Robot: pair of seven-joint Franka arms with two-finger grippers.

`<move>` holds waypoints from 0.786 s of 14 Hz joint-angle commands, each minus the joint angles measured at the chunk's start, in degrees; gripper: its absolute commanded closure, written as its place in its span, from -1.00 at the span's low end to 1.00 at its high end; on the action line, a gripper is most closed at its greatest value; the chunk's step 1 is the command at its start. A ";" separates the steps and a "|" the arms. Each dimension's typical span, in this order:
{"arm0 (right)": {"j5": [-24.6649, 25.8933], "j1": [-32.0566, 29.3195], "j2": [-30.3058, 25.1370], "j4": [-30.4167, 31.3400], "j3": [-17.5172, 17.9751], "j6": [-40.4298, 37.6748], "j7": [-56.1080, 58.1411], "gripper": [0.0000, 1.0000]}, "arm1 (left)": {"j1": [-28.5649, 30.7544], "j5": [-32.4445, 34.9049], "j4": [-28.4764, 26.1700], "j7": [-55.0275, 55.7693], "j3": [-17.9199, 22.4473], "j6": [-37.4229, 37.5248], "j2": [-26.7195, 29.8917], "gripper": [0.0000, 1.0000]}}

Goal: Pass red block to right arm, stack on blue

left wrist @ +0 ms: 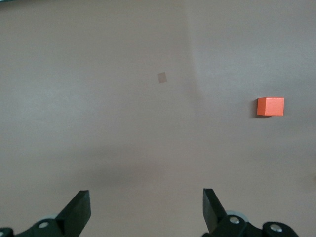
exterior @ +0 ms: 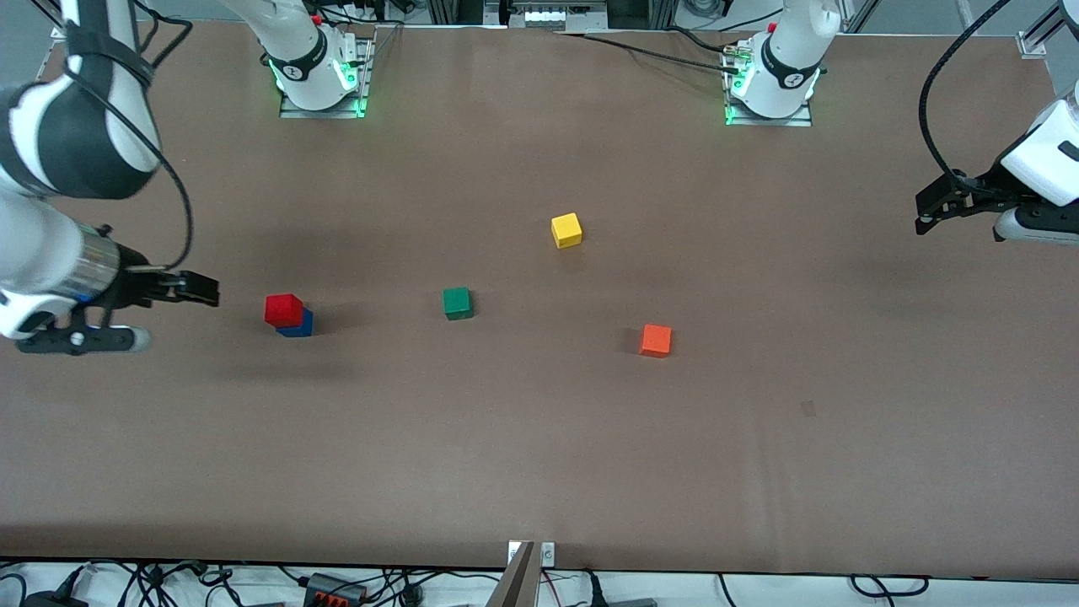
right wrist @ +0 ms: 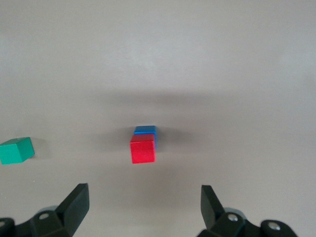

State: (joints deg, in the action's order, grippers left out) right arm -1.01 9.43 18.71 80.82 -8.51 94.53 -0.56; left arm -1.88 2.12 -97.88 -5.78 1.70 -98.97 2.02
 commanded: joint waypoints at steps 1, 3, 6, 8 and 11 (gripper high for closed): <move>0.31 -0.46 -1.74 -0.48 -1.41 -2.24 -0.05 -1.00 | 0.03 -1.16 -0.56 -0.11 0.15 0.44 0.97 -1.00; 0.31 -0.73 -2.63 -0.66 -2.39 -2.15 -0.41 -1.00 | -0.14 -1.07 -0.47 -0.11 0.06 1.31 0.97 -1.00; -0.30 -2.91 -3.15 -6.36 -2.40 -5.12 -0.23 -1.00 | -0.59 -0.98 0.49 -0.02 -0.03 2.55 0.88 -1.00; -1.01 -6.43 -5.25 -6.46 -0.73 -6.64 0.03 -1.00 | -0.50 -1.07 0.49 -0.02 0.06 2.64 0.88 -1.00; -0.75 -9.15 -7.28 -4.19 1.64 -6.46 0.13 -1.00 | -0.58 -0.98 0.49 -0.02 0.06 2.64 0.88 -1.00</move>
State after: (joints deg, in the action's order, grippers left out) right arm -1.34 2.81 13.08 74.72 -10.22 88.39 -0.24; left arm -2.24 2.12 -97.61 -5.78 1.56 -97.47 2.08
